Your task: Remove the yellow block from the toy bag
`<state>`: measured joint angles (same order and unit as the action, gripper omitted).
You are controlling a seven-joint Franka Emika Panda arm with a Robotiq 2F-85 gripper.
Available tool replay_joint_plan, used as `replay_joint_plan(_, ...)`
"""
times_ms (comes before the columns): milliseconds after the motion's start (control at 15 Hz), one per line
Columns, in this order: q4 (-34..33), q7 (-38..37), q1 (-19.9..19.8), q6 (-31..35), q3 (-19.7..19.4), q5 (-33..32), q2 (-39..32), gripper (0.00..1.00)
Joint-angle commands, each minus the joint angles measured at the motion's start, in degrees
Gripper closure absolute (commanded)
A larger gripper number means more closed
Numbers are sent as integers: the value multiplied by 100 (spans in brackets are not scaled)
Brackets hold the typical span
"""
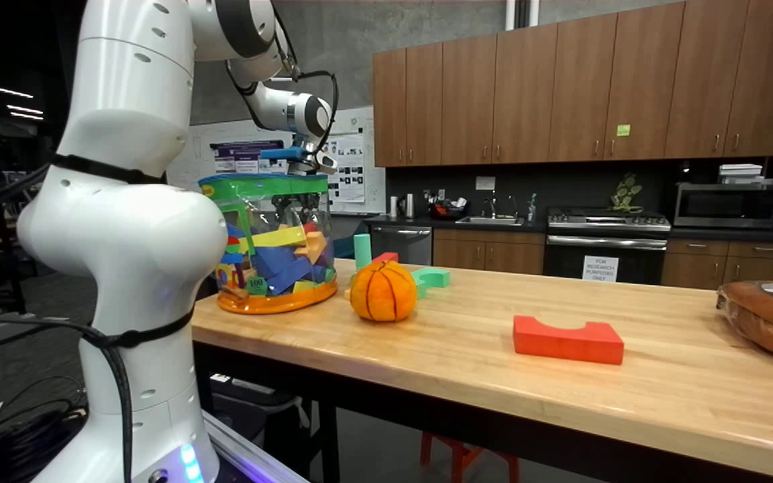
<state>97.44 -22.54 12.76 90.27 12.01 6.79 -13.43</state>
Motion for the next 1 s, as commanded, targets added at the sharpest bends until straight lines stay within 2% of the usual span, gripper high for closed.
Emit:
replay_joint_plan(0, 82, 251, 35, 7, -68, 111, 69, 0)
replay_joint_plan(400, 227, 353, 54, 73, -46, 161, 204, 0)
replay_joint_plan(600, 293, 421, 68, 590, -50, 109, 278, 0)
replay_joint_plan(667, 40, 297, 78, 254, -57, 89, 48, 0)
replay_joint_plan(933, 87, 326, 75, 447, -50, 88, 99, 0)
